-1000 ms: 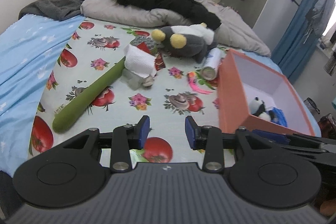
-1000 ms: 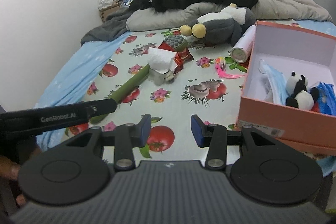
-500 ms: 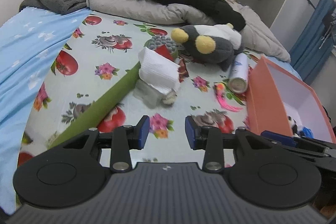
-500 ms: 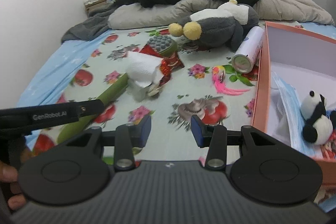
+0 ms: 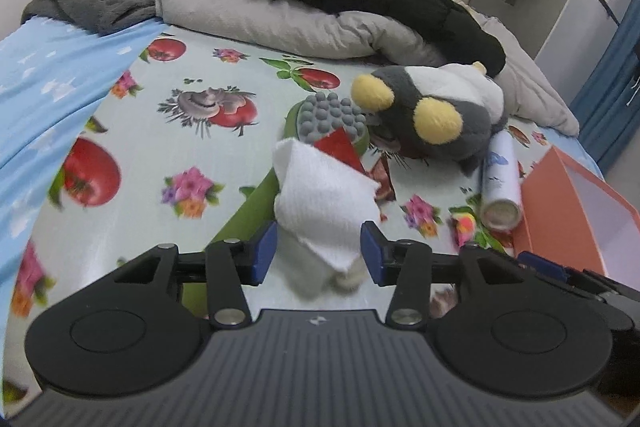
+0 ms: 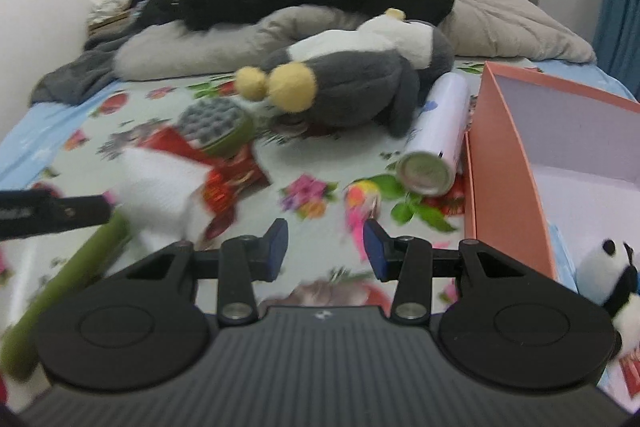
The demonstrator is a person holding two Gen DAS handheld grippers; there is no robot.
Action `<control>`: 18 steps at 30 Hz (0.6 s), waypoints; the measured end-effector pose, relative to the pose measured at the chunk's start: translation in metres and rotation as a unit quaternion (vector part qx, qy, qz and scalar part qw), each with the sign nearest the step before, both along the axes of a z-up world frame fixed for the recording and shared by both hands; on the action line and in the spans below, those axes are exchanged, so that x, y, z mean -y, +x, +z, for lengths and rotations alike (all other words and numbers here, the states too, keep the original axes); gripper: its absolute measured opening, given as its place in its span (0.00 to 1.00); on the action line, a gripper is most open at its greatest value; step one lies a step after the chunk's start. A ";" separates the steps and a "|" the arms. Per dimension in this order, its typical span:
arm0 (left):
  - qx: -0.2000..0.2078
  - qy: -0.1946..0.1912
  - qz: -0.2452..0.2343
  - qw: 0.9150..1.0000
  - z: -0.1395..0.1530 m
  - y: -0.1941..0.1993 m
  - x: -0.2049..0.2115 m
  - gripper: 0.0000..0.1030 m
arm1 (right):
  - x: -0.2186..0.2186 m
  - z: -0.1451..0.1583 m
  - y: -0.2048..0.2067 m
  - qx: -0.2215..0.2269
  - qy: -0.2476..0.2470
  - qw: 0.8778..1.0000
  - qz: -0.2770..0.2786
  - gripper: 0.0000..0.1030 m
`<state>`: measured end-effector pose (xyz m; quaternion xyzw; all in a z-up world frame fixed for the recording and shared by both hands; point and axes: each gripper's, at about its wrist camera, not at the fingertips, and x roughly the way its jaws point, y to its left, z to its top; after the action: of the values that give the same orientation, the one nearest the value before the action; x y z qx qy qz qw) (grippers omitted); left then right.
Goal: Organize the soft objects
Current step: 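Grasp the white towel with the left tool while the right tool grasps the pink-feathered bird toy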
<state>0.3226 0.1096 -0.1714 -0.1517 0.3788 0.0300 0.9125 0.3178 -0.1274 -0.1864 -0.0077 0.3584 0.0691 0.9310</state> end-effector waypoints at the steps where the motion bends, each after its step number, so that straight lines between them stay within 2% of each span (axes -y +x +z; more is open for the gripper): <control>1: -0.001 0.000 -0.001 1.000 -0.003 0.007 -0.001 0.51 | 0.000 -0.004 0.008 0.002 -0.002 1.000 -0.008 0.43; 12: -0.003 0.020 0.016 1.000 -0.021 0.054 -0.003 0.51 | -0.007 -0.056 0.064 -0.007 -0.043 0.998 -0.055 0.43; 17: -0.010 0.021 0.015 1.000 -0.027 0.058 -0.003 0.49 | -0.006 -0.065 0.074 -0.015 -0.041 0.997 -0.058 0.42; 18: -0.010 0.020 0.014 1.000 -0.027 0.058 -0.002 0.46 | -0.007 -0.065 0.074 -0.016 -0.041 0.998 -0.054 0.37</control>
<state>0.3805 0.1114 -0.1986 -0.1381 0.3847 0.0521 0.9112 0.3918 -0.1208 -0.2509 -0.0259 0.3756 0.0040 0.9264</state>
